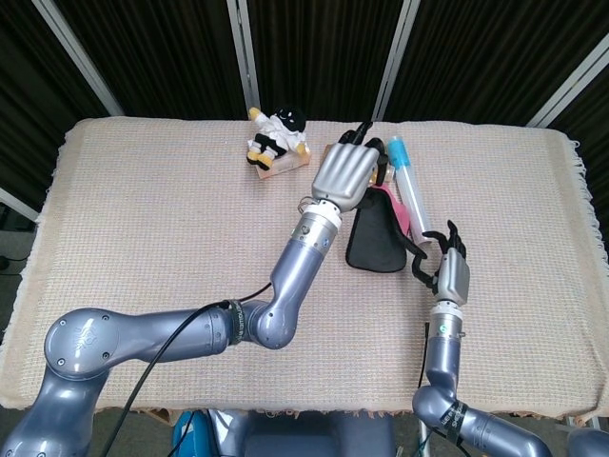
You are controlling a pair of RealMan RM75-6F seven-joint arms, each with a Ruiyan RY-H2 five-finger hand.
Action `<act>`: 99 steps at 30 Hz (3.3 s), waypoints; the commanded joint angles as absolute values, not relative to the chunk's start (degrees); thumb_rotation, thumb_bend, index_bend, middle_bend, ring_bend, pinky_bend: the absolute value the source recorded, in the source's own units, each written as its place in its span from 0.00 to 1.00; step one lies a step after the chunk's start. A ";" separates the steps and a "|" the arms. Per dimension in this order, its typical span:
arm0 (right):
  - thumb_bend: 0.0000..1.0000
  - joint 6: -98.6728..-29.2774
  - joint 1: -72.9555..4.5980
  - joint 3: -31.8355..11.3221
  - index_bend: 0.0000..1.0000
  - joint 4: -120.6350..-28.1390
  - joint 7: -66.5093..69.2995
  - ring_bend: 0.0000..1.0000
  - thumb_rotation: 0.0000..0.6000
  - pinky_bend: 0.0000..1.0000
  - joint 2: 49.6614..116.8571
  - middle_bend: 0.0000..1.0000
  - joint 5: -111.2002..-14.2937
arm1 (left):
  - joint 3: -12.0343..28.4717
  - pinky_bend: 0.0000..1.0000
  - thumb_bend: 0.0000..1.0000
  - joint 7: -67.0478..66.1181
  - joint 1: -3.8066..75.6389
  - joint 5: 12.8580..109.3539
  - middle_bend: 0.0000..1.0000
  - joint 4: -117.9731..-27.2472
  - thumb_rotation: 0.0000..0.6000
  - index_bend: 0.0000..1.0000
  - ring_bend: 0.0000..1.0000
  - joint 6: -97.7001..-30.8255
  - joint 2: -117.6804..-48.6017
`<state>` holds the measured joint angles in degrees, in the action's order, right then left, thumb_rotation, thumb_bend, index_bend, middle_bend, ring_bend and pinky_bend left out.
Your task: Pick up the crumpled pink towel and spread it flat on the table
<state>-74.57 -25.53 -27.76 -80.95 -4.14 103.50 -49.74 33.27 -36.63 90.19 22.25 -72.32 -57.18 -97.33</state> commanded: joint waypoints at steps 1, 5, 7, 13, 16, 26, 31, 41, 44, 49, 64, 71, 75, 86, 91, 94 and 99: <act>0.52 -74.62 -25.49 -27.75 0.33 -81.27 -3.92 0.00 1.00 0.00 103.28 0.00 -50.15 | 33.17 0.15 0.58 -36.67 89.90 22.12 0.27 -72.74 1.00 0.69 0.05 -57.28 -96.97; 0.52 -74.53 -25.39 -27.29 0.33 -81.94 -4.01 0.00 1.00 0.00 103.01 0.01 -50.47 | 33.07 0.15 0.58 -36.55 89.53 21.84 0.27 -73.26 1.00 0.69 0.05 -57.44 -96.60; 0.52 -74.60 -25.33 -27.12 0.33 -82.17 -4.00 0.00 1.00 0.00 103.01 0.02 -50.60 | 33.04 0.15 0.58 -36.50 89.45 21.82 0.27 -73.45 1.00 0.69 0.05 -57.49 -96.51; 0.52 -74.64 -25.45 -26.55 0.47 -82.33 -4.30 0.00 1.00 0.00 103.43 0.09 -50.82 | 32.88 0.15 0.58 -36.34 89.35 21.86 0.27 -74.04 1.00 0.69 0.05 -57.58 -96.39; 0.52 -74.76 -25.60 -26.36 0.55 -82.21 -4.46 0.00 1.00 0.00 103.71 0.13 -51.05 | 32.82 0.15 0.58 -36.25 89.36 21.90 0.27 -74.19 1.00 0.69 0.05 -57.54 -96.44; 0.52 -74.76 -25.85 -26.39 0.67 -81.63 -4.64 0.00 1.00 0.00 103.88 0.20 -51.32 | 32.53 0.15 0.58 -35.62 88.98 21.92 0.27 -74.12 1.00 0.69 0.05 -57.38 -96.45; 0.52 -74.78 -25.81 -26.29 0.67 -81.78 -4.42 0.00 1.00 0.00 103.66 0.20 -51.80 | 32.55 0.15 0.58 -35.15 88.59 21.91 0.27 -74.19 1.00 0.69 0.05 -57.43 -96.26; 0.52 -75.92 -27.42 -28.50 0.66 -83.03 -6.22 0.00 1.00 0.00 101.17 0.20 -54.21 | 32.27 0.15 0.58 -32.61 84.85 22.82 0.27 -78.43 1.00 0.70 0.05 -57.81 -92.88; 0.52 -76.24 -28.50 -29.90 0.66 -83.84 -7.81 0.00 1.00 0.00 99.79 0.20 -54.63 | 31.86 0.15 0.58 -31.18 82.66 23.16 0.27 -80.34 1.00 0.70 0.05 -57.87 -91.11; 0.52 -76.86 -30.56 -32.21 0.66 -84.63 -10.67 0.00 1.00 0.00 97.57 0.20 -55.67 | 31.01 0.15 0.58 -29.08 79.32 23.47 0.27 -82.23 1.00 0.70 0.05 -57.76 -88.59; 0.52 -76.91 -35.99 -33.27 0.67 -85.29 -18.69 0.00 1.00 0.00 95.28 0.20 -55.15 | 26.98 0.15 0.58 -20.51 71.04 29.09 0.27 -81.95 1.00 0.70 0.05 -55.12 -85.68; 0.52 -76.21 -40.23 -34.63 0.66 -82.52 -21.26 0.00 1.00 0.00 96.18 0.20 -54.10 | 26.91 0.15 0.58 -17.76 70.55 30.65 0.28 -77.79 1.00 0.71 0.05 -54.47 -87.96; 0.52 -76.46 -42.88 -35.39 0.67 -79.18 -22.58 0.00 1.00 0.00 97.12 0.20 -54.06 | 27.81 0.15 0.58 -16.56 71.35 31.28 0.28 -74.26 1.00 0.71 0.05 -54.50 -90.07; 0.52 -73.22 -50.42 -39.48 0.67 -68.61 -20.97 0.00 1.00 0.00 98.70 0.20 -52.08 | 32.06 0.15 0.58 -12.64 76.00 32.72 0.28 -61.42 1.00 0.71 0.05 -53.69 -96.93; 0.52 -72.29 -52.99 -39.90 0.67 -64.49 -19.55 0.00 1.00 0.00 99.36 0.20 -51.86 | 32.95 0.15 0.58 -9.97 77.82 35.50 0.28 -55.36 1.00 0.71 0.05 -52.30 -99.45; 0.52 -72.38 -53.08 -39.55 0.67 -63.69 -18.60 0.00 1.00 0.00 99.46 0.20 -51.72 | 33.02 0.15 0.58 -8.28 78.09 37.22 0.28 -53.51 1.00 0.71 0.05 -51.93 -100.46; 0.52 -73.96 -50.90 -37.39 0.67 -65.75 -17.70 0.00 1.00 0.00 98.70 0.20 -52.42 | 31.82 0.15 0.58 -5.94 76.06 40.30 0.28 -55.94 1.00 0.71 0.05 -52.47 -100.47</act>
<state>-73.33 -51.75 -38.15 -64.80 -18.06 99.04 -52.13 32.35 -6.85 77.02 39.31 -54.61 -52.08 -100.47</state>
